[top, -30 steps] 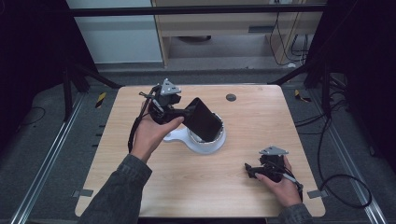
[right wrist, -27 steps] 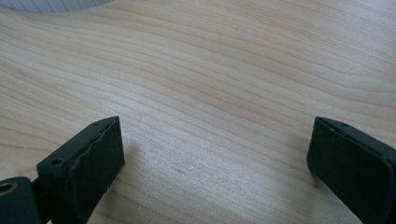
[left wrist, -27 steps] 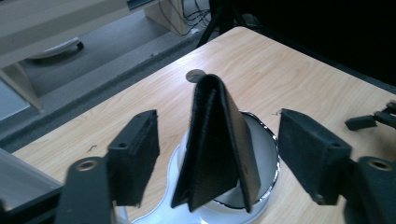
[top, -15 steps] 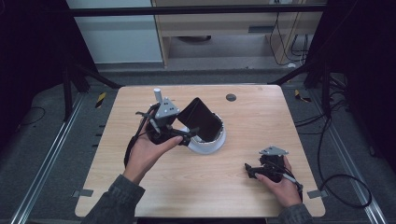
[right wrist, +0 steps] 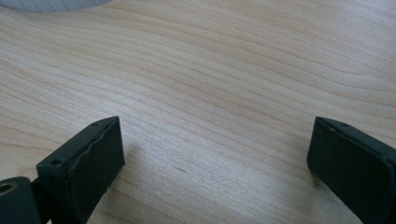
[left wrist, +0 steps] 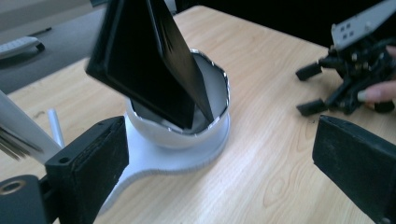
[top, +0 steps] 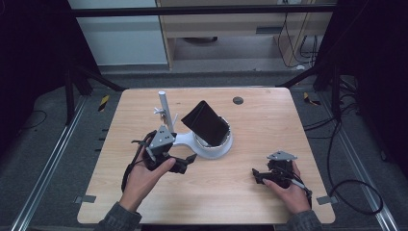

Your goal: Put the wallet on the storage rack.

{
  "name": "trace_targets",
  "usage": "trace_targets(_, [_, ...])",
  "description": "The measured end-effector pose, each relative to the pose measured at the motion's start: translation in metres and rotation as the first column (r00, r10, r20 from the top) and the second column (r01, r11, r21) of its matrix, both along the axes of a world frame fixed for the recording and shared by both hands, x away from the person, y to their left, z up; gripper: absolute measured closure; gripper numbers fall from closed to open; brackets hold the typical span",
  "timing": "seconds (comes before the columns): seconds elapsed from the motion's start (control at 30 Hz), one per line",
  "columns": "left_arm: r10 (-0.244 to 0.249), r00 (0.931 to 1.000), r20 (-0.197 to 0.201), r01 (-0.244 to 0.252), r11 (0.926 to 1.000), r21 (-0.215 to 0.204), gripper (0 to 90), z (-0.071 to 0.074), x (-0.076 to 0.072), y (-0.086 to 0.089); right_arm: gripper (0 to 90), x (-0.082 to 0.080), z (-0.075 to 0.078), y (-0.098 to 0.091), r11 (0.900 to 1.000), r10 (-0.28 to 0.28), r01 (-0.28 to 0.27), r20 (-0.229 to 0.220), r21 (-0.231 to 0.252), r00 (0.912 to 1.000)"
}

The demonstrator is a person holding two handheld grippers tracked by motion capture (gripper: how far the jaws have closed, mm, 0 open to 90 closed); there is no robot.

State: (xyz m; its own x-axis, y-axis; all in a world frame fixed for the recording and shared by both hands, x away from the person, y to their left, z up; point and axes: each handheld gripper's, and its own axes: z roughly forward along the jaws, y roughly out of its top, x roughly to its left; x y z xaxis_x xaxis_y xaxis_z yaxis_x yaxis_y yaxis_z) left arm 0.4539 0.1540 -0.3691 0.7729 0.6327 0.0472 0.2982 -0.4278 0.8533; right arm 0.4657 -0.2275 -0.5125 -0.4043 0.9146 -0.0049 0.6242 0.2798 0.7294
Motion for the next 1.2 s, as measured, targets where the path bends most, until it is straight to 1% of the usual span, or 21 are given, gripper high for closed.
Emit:
trace_targets(0.1, [-0.010,0.9997,-0.021,0.010,0.9999,0.014,3.6,-0.013,-0.003,0.002,3.9,0.000,0.000,0.000,1.0000,0.000,0.000,0.000,0.000,1.0000])
trace_targets(0.2, [-0.007,0.9994,-0.034,0.007,0.9997,0.024,3.6,-0.024,-0.004,0.004,4.0,0.000,0.000,0.000,1.0000,0.000,0.000,0.000,0.000,1.0000])
trace_targets(0.33, [-0.006,0.9985,-0.054,0.008,0.9992,0.038,3.7,-0.036,-0.003,0.006,4.0,0.000,0.000,0.000,1.0000,0.001,-0.001,0.001,0.000,1.0000])
trace_targets(0.5, [0.002,0.9974,-0.071,0.002,0.9986,0.053,3.7,-0.047,-0.002,0.011,4.0,0.000,0.000,0.000,1.0000,0.000,0.000,0.000,0.000,1.0000])
trace_targets(0.73, [0.027,0.9953,-0.093,-0.020,0.9972,0.071,3.6,-0.061,-0.001,0.020,3.9,0.000,0.000,0.000,1.0000,0.001,-0.001,0.001,-0.001,1.0000])
trace_targets(1.07, [0.075,0.9891,-0.127,-0.064,0.9940,0.089,3.7,-0.080,0.002,0.040,3.5,0.000,0.000,0.000,1.0000,0.002,-0.002,0.000,0.001,1.0000])
trace_targets(1.2, [0.092,0.9861,-0.138,-0.080,0.9929,0.088,4.0,-0.086,0.003,0.049,3.4,0.000,0.000,0.000,1.0000,0.002,-0.002,0.000,0.001,1.0000])
